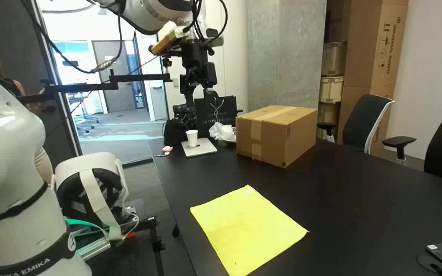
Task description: Fold the towel from bottom to top.
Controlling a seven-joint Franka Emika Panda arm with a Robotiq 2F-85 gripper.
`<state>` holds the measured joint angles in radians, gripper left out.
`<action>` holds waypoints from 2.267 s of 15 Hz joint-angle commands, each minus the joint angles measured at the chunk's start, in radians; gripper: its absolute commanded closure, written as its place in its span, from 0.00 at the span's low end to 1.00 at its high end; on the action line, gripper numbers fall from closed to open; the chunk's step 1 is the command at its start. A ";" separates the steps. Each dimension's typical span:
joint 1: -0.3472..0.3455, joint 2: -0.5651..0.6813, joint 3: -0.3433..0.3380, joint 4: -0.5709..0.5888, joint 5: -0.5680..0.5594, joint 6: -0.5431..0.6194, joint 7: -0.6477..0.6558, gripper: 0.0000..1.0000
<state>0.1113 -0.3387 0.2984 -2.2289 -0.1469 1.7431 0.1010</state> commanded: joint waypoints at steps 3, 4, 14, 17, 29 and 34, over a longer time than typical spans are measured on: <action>0.029 0.002 -0.025 0.009 -0.008 -0.004 0.008 0.00; 0.029 0.002 -0.025 0.009 -0.008 -0.004 0.008 0.00; 0.001 0.147 -0.108 -0.195 -0.033 0.290 -0.024 0.00; -0.018 0.269 -0.150 -0.301 -0.053 0.529 -0.034 0.00; 0.071 0.767 -0.375 -0.319 -0.247 1.098 0.136 0.00; 0.122 0.919 -0.417 -0.242 -0.188 1.134 0.146 0.00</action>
<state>0.1963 0.4820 -0.0903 -2.5328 -0.3652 2.8283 0.2263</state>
